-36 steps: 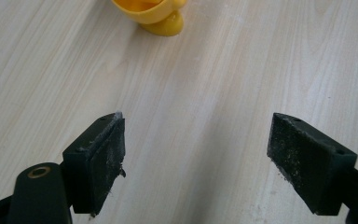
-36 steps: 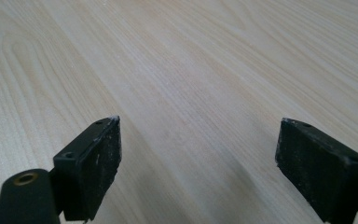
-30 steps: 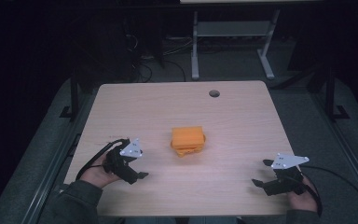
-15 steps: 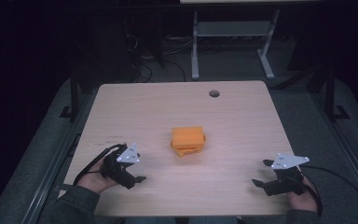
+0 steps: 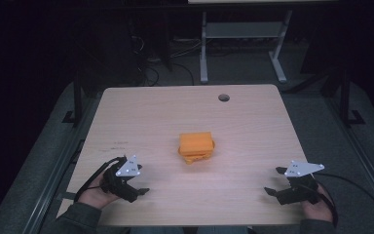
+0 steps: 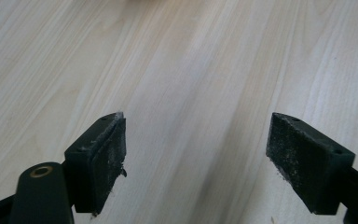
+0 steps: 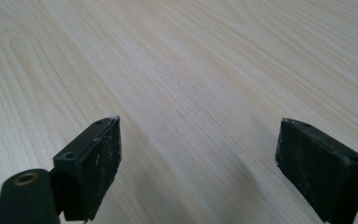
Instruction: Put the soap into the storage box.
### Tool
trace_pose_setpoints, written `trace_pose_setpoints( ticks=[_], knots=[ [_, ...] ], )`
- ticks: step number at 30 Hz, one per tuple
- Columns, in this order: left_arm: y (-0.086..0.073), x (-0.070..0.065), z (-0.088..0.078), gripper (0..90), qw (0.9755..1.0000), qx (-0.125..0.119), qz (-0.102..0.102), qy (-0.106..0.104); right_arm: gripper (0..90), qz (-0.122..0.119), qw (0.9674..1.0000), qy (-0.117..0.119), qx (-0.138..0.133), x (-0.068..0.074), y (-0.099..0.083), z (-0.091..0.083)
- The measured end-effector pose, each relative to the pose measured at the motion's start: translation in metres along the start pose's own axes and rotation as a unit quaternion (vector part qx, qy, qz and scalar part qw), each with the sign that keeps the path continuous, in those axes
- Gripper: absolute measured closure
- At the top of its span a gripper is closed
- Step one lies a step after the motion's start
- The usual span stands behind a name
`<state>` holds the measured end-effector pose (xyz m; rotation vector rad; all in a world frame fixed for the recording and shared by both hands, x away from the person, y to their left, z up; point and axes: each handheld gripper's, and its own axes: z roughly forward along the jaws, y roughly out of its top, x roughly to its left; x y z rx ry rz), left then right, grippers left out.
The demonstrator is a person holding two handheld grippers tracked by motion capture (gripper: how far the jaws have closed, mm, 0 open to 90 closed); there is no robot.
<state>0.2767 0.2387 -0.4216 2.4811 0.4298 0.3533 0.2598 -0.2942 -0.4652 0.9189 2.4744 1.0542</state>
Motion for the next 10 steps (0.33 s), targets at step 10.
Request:
trace_pose_setpoints(
  ticks=[10],
  knots=[
    [-0.016,-0.004,0.011,21.8,0.9999,-0.001,-0.008,0.015,13.7,0.003,1.0000,0.004,0.002,0.000,-0.001,0.003]
  ],
)
